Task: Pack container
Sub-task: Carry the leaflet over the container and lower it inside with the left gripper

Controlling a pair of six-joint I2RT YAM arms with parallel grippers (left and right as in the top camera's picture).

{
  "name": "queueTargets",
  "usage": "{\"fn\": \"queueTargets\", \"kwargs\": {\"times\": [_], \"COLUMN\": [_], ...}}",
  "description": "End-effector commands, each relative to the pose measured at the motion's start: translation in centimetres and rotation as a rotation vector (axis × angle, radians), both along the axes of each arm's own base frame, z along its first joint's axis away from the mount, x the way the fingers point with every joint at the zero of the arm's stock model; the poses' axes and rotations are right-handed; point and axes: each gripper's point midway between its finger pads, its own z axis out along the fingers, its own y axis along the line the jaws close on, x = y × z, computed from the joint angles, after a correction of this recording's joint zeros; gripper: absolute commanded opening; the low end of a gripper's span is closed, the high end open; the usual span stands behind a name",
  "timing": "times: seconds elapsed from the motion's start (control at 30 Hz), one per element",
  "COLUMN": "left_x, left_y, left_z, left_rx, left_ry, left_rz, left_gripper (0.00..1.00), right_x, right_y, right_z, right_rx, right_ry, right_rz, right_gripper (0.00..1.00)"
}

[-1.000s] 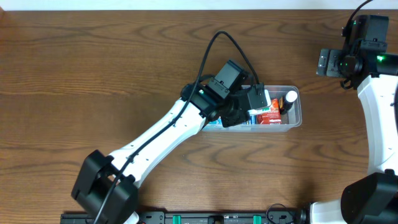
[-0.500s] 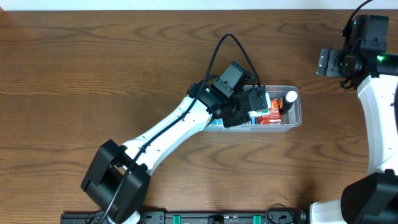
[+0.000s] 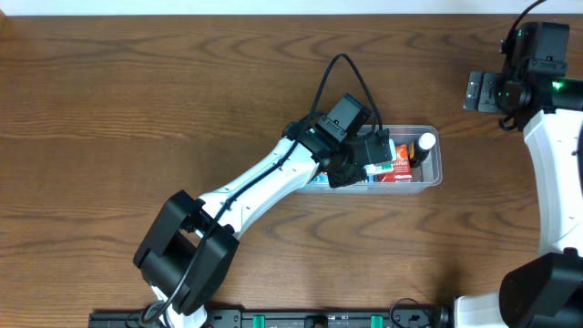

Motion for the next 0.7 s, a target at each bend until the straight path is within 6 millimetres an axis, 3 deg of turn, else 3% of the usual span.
{"fn": "queueTargets", "kwargs": {"times": [0.0, 0.03, 0.1, 0.33, 0.47, 0.57, 0.67], "left_x": [-0.1, -0.1, -0.1, -0.1, -0.1, -0.1, 0.1], "left_y": [-0.3, -0.3, -0.3, -0.3, -0.3, -0.3, -0.1], "left_z": [0.0, 0.0, 0.0, 0.1, 0.5, 1.0, 3.0], "left_rx": [-0.008, -0.008, -0.009, -0.009, -0.016, -0.025, -0.053], "left_ry": [0.003, 0.003, 0.003, 0.002, -0.004, -0.007, -0.033], "left_rz": [-0.013, -0.013, -0.013, -0.013, -0.012, -0.003, 0.025], "left_gripper": [0.60, 0.71, 0.78, 0.78, 0.71, 0.51, 0.48], "right_x": [-0.2, -0.2, -0.2, -0.2, -0.2, -0.2, -0.2], "right_y": [-0.3, -0.3, -0.3, -0.3, -0.3, -0.3, -0.3], "right_z": [0.4, 0.4, 0.4, 0.4, 0.4, 0.4, 0.4], "right_rx": [0.003, 0.003, 0.003, 0.003, 0.003, 0.003, 0.003], "right_ry": [-0.014, -0.014, -0.014, -0.014, -0.013, -0.014, -0.014], "right_rz": [-0.019, -0.019, -0.019, -0.019, -0.019, -0.019, -0.019], "right_gripper": [0.99, 0.99, 0.99, 0.99, 0.99, 0.99, 0.99]}}
